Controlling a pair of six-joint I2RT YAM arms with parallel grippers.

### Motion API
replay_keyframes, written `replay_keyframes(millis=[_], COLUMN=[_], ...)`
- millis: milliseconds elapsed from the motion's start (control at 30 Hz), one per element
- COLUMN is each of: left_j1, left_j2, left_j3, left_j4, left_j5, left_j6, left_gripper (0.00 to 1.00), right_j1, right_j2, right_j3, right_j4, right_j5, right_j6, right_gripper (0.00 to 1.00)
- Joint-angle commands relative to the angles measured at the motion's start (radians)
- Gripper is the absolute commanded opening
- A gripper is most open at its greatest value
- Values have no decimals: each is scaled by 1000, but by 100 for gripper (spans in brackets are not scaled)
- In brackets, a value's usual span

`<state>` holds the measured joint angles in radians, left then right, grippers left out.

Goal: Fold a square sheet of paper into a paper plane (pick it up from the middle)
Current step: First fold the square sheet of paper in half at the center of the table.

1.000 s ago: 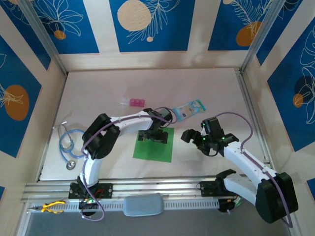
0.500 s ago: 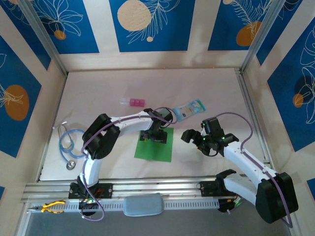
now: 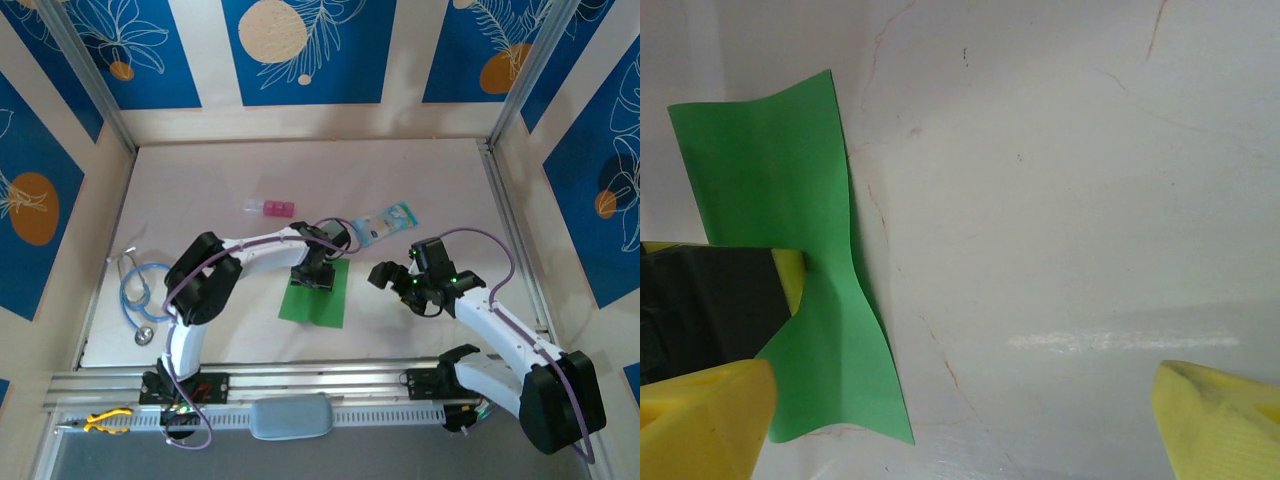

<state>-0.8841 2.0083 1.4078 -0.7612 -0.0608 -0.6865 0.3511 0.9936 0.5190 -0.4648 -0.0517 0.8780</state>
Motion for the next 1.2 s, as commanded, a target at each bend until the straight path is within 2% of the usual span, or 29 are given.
replay_keyframes(millis=[0,167,233,600,733,833,933,1000,1067,1167], left_j1=[-15,-15,-15,10,53,101,152,179,195,202], left_j2=[-32,-54,-60,-182,-243,-283,-311,-317,-314,-302], left_j3=[-36,-50,-54,-81,-129,-194,-301,-371,-421,-443], left_j4=[73,91,99,149,240,360,593,763,881,908], left_j5=[13,11,14,67,191,340,536,627,674,680], left_j6=[20,32,33,30,5,-40,-145,-229,-293,-299], left_gripper=[54,46,39,39,39,39,39,40,40,40], right_j1=[6,8,7,9,9,11,11,10,9,7], right_j2=[2,0,0,-32,-50,-57,-65,-72,-85,-121], right_j3=[30,35,37,58,59,72,83,83,79,53], right_j4=[-14,-14,-22,-75,-82,-92,-93,-68,-37,33], right_j5=[9,14,25,69,82,80,82,57,31,-19], right_j6=[21,29,33,8,13,7,16,9,12,1], right_gripper=[96,96,96,97,97,97,97,98,97,97])
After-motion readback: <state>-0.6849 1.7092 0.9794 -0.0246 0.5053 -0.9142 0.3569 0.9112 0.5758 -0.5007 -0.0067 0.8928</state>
